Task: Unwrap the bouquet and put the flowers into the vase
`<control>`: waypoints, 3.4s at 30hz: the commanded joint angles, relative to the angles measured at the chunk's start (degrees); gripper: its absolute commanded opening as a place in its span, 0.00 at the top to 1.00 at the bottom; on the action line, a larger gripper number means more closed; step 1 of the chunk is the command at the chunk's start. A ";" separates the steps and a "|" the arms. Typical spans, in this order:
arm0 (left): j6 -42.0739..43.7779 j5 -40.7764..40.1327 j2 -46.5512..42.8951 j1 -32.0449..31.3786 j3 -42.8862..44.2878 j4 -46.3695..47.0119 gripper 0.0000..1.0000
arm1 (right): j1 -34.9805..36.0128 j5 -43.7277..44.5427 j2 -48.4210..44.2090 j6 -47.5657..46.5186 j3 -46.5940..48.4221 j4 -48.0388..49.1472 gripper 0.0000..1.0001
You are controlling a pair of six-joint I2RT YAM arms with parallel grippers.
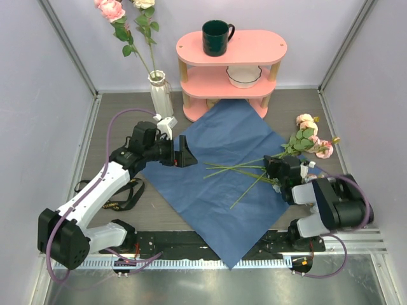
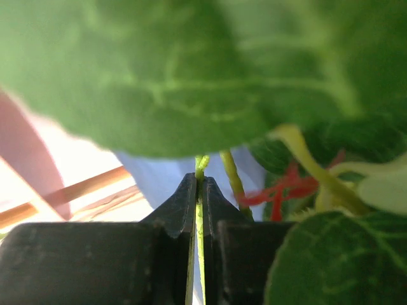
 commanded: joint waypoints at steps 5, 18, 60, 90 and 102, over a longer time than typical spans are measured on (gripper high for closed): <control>-0.92 -2.29 -0.14 0.20 3.56 -1.69 0.07 | -2.63 -11.18 14.52 0.14 -0.67 59.38 0.99; 2.51 0.43 5.22 0.20 9.54 -1.87 0.07 | -2.72 -10.05 -4.35 -17.17 -0.15 47.48 0.97; -0.48 14.41 5.13 0.20 9.37 0.94 0.07 | -2.36 6.13 8.80 -47.15 39.85 -52.43 0.61; -1.70 17.74 2.07 0.29 7.26 8.47 0.08 | -1.75 -22.48 -32.24 -59.89 29.39 -19.04 0.99; -30.09 21.72 0.21 0.20 7.25 42.86 0.07 | 18.89 -39.67 -25.40 -66.66 38.18 -16.22 0.99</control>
